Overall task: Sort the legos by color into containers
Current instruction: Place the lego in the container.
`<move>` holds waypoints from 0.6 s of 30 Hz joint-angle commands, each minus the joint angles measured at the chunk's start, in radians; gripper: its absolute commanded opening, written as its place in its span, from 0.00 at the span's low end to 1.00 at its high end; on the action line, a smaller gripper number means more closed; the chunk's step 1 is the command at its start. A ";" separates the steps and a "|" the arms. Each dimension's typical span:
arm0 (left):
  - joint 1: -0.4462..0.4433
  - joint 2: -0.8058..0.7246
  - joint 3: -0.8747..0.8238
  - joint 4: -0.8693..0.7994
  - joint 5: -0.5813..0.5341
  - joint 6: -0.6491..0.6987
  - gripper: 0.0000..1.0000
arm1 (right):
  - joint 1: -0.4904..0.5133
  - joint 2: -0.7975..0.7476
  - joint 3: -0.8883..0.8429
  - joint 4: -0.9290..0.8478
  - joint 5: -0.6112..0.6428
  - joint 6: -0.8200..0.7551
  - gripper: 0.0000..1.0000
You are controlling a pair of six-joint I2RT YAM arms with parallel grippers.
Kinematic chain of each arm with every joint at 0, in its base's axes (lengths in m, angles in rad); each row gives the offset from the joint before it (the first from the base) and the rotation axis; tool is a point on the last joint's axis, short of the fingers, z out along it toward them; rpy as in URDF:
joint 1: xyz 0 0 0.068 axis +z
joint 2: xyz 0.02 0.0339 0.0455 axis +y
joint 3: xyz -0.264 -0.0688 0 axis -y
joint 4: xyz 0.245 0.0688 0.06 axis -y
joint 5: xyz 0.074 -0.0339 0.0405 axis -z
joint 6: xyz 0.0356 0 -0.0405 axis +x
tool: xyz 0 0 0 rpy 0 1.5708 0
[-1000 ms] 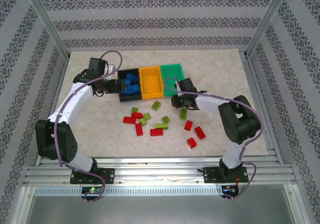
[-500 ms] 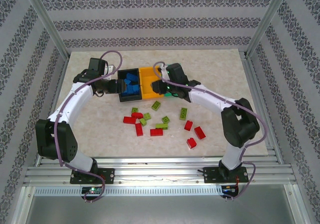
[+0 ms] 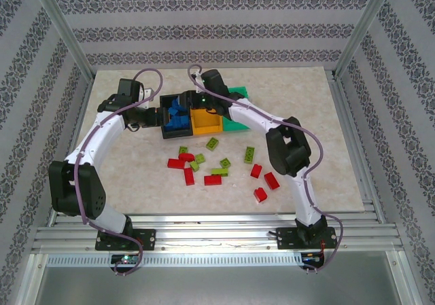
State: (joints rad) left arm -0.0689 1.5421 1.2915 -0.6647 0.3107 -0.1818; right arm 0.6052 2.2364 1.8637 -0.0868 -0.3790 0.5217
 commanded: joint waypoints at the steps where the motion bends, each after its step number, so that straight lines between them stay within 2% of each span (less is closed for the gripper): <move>1: 0.015 -0.040 0.004 0.018 0.009 -0.005 0.79 | 0.005 -0.013 0.015 -0.009 -0.019 0.012 0.44; 11: 0.018 -0.046 -0.001 0.025 0.031 -0.013 0.79 | 0.004 -0.179 -0.234 0.031 0.003 -0.049 0.47; 18: 0.019 -0.036 0.018 0.000 0.032 -0.004 0.79 | 0.005 -0.365 -0.536 0.068 0.038 -0.108 0.47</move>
State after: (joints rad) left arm -0.0635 1.5188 1.2915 -0.6647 0.3370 -0.1871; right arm 0.6067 1.9507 1.4094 -0.0536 -0.3710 0.4553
